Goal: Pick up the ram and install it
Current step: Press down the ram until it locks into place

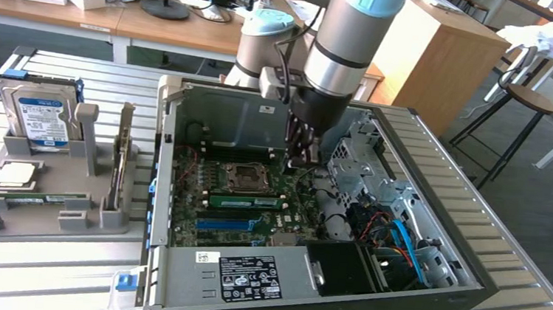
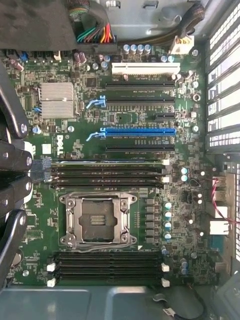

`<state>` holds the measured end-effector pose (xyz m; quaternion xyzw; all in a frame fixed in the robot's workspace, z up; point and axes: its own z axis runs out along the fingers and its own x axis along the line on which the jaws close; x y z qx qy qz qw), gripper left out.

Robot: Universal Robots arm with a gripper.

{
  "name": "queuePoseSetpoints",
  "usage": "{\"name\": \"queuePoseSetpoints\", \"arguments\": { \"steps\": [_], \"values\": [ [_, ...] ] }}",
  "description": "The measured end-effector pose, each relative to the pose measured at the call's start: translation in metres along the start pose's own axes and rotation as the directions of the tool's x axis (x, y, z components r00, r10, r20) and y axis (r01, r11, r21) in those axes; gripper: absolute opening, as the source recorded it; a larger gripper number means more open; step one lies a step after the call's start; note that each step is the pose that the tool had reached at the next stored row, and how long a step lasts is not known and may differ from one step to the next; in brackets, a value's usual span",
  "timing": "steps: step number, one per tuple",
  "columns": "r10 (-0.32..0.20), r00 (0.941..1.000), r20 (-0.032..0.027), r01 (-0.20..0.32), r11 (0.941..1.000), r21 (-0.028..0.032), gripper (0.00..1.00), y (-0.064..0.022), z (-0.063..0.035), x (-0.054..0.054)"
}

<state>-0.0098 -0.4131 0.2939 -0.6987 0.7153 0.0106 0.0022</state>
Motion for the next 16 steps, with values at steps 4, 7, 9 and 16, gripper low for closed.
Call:
{"name": "queuePoseSetpoints", "arguments": {
  "steps": [4, 7, 9, 16],
  "values": [
    [0.000, 1.0000, -0.0001, 0.000, 1.0000, 0.0000, 0.10, 0.0000, 0.0047, 0.000],
    [0.000, 1.0000, -0.0001, 0.000, 1.0000, -0.0001, 0.10, -0.0001, 0.0081, 0.000],
    [0.000, 1.0000, 0.0000, 0.000, 1.0000, 0.0000, 0.10, -0.0001, 0.0101, 0.000],
    [0.001, 1.0000, -0.0003, -0.001, 1.0000, -0.0001, 0.10, -0.0001, 0.0137, 0.000]
  ]
}}
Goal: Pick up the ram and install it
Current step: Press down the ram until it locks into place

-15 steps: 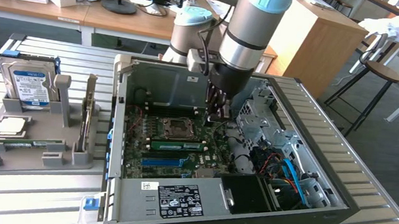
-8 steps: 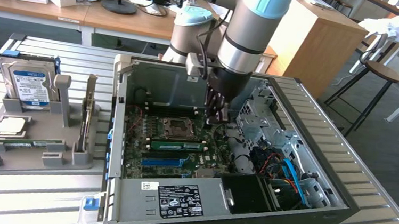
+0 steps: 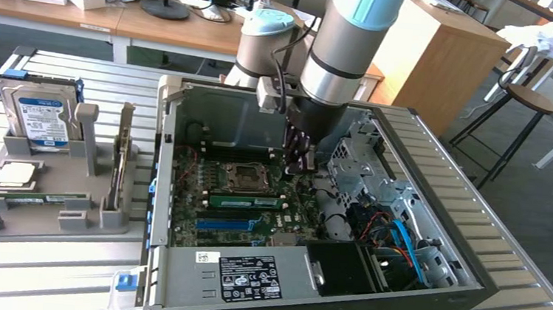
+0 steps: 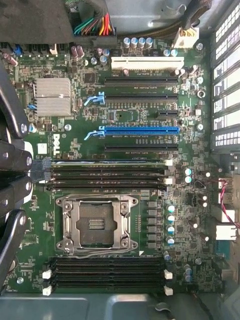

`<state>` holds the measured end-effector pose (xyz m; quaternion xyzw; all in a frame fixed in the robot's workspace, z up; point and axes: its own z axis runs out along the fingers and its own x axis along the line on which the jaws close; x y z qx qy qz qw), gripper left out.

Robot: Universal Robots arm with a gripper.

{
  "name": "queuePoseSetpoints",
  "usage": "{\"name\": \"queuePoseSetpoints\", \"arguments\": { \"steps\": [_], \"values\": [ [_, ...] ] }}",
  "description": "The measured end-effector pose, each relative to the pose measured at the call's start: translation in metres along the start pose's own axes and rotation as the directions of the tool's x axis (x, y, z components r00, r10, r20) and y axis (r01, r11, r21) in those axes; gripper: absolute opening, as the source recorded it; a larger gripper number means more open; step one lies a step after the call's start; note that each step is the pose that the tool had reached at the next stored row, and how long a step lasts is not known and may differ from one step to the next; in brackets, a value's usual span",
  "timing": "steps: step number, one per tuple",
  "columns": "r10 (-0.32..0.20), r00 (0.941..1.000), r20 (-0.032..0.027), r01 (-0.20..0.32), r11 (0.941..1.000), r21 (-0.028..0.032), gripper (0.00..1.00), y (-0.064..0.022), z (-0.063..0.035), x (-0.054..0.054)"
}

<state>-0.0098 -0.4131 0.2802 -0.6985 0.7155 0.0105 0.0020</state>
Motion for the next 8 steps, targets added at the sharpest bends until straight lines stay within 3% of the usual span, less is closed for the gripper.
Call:
{"name": "queuePoseSetpoints", "arguments": {
  "steps": [8],
  "values": [
    [0.000, 1.0000, 0.0003, 0.000, 1.0000, 0.0001, 0.10, -0.0035, 0.0002, -0.0001]
  ]
}}
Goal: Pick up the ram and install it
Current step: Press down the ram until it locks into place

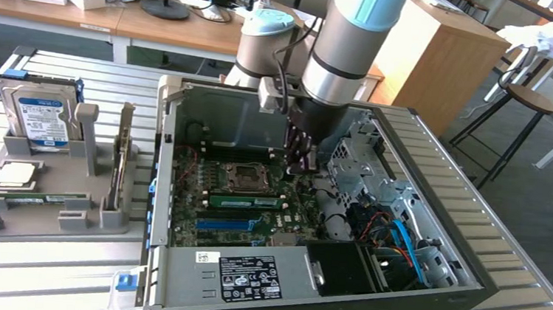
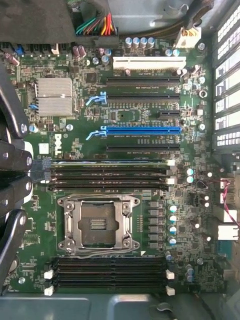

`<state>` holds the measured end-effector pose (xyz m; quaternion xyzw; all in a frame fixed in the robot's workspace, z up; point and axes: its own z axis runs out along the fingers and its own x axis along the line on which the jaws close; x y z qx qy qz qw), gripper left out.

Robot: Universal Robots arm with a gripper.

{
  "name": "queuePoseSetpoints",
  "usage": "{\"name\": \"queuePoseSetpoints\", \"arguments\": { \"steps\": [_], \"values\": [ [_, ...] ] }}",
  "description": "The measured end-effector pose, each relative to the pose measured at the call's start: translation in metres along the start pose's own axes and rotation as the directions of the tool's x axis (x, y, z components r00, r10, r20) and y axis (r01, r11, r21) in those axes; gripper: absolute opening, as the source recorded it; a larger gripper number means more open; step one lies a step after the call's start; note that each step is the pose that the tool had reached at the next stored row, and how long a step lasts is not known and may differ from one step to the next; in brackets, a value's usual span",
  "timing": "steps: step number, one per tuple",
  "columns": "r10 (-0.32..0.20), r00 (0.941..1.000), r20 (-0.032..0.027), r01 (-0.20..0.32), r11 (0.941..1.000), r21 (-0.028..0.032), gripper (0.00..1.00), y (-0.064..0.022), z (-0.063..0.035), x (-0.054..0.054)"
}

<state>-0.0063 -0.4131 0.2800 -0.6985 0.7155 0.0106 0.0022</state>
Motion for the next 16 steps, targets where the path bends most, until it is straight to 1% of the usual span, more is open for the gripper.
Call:
{"name": "queuePoseSetpoints", "arguments": {
  "steps": [5, 9, 16],
  "values": [
    [0.000, 1.0000, -0.0001, 0.000, 1.0000, 0.0000, 0.10, -0.0050, 0.0000, -0.0001],
    [0.000, 1.0000, 0.0002, 0.000, 1.0000, 0.0001, 0.10, -0.0055, 0.0004, -0.0002],
    [0.000, 1.0000, 0.0001, 0.000, 1.0000, 0.0000, 0.10, -0.0056, 0.0079, 0.0000]
  ]
}}
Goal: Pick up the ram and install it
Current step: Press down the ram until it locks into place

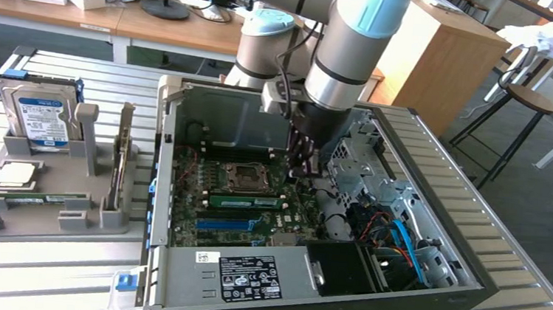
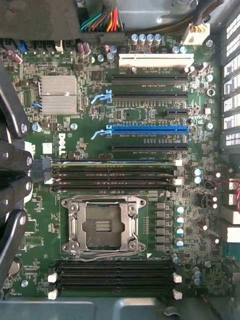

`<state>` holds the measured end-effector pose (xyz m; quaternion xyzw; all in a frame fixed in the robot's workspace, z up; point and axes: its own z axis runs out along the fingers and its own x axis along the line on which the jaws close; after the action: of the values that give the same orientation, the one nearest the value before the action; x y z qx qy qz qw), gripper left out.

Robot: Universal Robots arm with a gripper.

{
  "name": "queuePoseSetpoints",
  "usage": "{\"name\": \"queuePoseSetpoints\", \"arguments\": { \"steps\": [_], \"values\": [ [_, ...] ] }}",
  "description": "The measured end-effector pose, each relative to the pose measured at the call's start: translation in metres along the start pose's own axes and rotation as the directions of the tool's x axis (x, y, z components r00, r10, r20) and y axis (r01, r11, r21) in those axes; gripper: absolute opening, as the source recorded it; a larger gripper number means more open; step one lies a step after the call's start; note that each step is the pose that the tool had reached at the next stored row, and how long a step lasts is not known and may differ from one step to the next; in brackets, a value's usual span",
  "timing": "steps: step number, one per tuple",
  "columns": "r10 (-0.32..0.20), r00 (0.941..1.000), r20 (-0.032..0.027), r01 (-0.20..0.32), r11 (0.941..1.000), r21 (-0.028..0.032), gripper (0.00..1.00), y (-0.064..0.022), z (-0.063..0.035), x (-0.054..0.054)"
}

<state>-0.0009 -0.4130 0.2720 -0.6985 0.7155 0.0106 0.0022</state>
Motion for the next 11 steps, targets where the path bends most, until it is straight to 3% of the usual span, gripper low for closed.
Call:
{"name": "queuePoseSetpoints", "arguments": {
  "steps": [11],
  "values": [
    [0.000, 1.0000, 0.0000, 0.000, 1.0000, 0.0000, 0.10, -0.0001, 0.0111, 0.0002]
  ]
}}
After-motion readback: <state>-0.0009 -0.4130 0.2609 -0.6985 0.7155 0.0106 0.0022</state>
